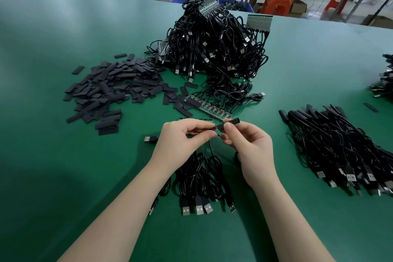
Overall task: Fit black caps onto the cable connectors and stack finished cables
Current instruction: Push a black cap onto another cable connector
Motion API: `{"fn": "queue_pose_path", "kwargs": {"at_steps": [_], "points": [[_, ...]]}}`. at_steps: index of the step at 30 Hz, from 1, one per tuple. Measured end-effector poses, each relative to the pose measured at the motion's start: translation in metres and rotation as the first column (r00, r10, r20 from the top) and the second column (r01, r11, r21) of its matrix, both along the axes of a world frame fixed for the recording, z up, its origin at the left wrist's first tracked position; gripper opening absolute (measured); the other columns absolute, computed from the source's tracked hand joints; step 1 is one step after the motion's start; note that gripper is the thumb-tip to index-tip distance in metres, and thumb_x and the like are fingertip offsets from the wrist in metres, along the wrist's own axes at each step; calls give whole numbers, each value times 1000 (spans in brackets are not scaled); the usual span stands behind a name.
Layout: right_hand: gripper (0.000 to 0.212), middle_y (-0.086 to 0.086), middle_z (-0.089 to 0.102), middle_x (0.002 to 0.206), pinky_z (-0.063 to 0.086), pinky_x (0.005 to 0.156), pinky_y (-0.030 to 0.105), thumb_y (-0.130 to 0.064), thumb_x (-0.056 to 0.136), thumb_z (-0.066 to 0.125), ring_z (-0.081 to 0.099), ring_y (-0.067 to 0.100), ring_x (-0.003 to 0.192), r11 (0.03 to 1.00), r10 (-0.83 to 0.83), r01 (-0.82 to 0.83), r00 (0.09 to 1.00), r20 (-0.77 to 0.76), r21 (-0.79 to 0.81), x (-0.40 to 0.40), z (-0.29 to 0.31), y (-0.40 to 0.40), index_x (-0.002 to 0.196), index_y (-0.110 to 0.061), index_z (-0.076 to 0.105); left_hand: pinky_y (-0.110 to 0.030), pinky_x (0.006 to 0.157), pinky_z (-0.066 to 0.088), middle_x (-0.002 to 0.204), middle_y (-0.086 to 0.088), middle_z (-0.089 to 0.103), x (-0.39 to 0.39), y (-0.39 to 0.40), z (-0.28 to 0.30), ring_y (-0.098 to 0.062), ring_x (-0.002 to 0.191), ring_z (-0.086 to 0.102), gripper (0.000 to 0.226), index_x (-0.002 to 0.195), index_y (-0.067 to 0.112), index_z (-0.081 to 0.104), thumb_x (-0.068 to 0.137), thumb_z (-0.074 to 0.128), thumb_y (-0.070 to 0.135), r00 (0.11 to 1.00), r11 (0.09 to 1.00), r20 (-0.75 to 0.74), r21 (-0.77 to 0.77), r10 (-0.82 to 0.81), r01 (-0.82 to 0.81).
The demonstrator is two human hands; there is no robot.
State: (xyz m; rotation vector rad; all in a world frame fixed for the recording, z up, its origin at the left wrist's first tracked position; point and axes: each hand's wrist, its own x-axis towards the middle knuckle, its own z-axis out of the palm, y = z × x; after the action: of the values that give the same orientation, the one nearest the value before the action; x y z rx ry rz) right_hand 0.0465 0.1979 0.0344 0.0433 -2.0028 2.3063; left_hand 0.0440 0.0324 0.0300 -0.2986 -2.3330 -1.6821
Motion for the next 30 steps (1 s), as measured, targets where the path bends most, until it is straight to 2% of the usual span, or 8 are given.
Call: {"fn": "queue_pose_path", "kwargs": {"at_steps": [2,4,7,9,14,18,22,30], "points": [[16,0,74,73,54,66,18,-14,84,76,68,9,68,998,16,-15,1000,-19,53,1,-1,-2,78,-28,79,-11,80,50,92,22,73,1,0,-1,4,89,68,19,97,31,77,81,78,22,1000,1000,-19,-2,-5,5],[15,0,74,73,54,66,19,-15,84,76,68,9,67,998,23,-22,1000,-15,65,1,-1,-2,78,-28,79,-11,82,49,95,21,73,1,1,-1,4,93,67,21,101,29,77,82,77,20,999,1000,-40,-17,-21,21],[3,-1,73,70,53,66,19,-30,75,78,66,9,66,1000,-12,12,1000,22,-16,0,1,-2,77,-28,79,-12,85,49,99,24,72,0,2,-2,5,96,66,27,106,32,75,82,77,19,998,999,-39,-28,-40,39],[8,-2,72,70,53,66,19,-35,71,77,66,9,66,999,-19,21,999,42,-40,0,0,-3,76,-28,79,-13,84,51,97,25,72,0,3,-3,4,92,67,29,104,38,73,82,77,18,999,1000,-43,-11,-5,4],[9,-1,73,73,54,66,21,-33,76,79,68,10,67,1000,6,-5,998,58,-12,0,-2,-3,79,-25,79,-12,79,51,88,23,72,1,4,-5,2,85,69,25,90,41,71,81,78,18,996,999,-79,-3,42,-42],[12,-2,70,68,55,70,27,-21,86,76,62,12,66,994,54,-57,998,27,90,0,-5,-2,77,-28,78,-11,78,51,91,24,71,2,5,-7,1,85,68,18,93,34,75,82,76,19,992,998,-118,-40,35,-40],[12,-3,70,67,53,66,21,-20,85,75,61,9,64,999,32,-33,999,27,27,0,-5,-5,75,-25,78,-17,82,53,93,22,73,2,4,-7,1,89,68,21,98,30,77,80,79,20,992,997,-116,-55,45,-52],[14,-2,71,70,53,67,19,-18,87,75,65,8,69,1000,-11,11,1000,12,7,3,-6,-10,75,-24,78,-19,79,54,89,18,73,5,8,-7,2,88,67,17,94,25,79,79,79,17,972,983,-190,-93,137,-157]]}}
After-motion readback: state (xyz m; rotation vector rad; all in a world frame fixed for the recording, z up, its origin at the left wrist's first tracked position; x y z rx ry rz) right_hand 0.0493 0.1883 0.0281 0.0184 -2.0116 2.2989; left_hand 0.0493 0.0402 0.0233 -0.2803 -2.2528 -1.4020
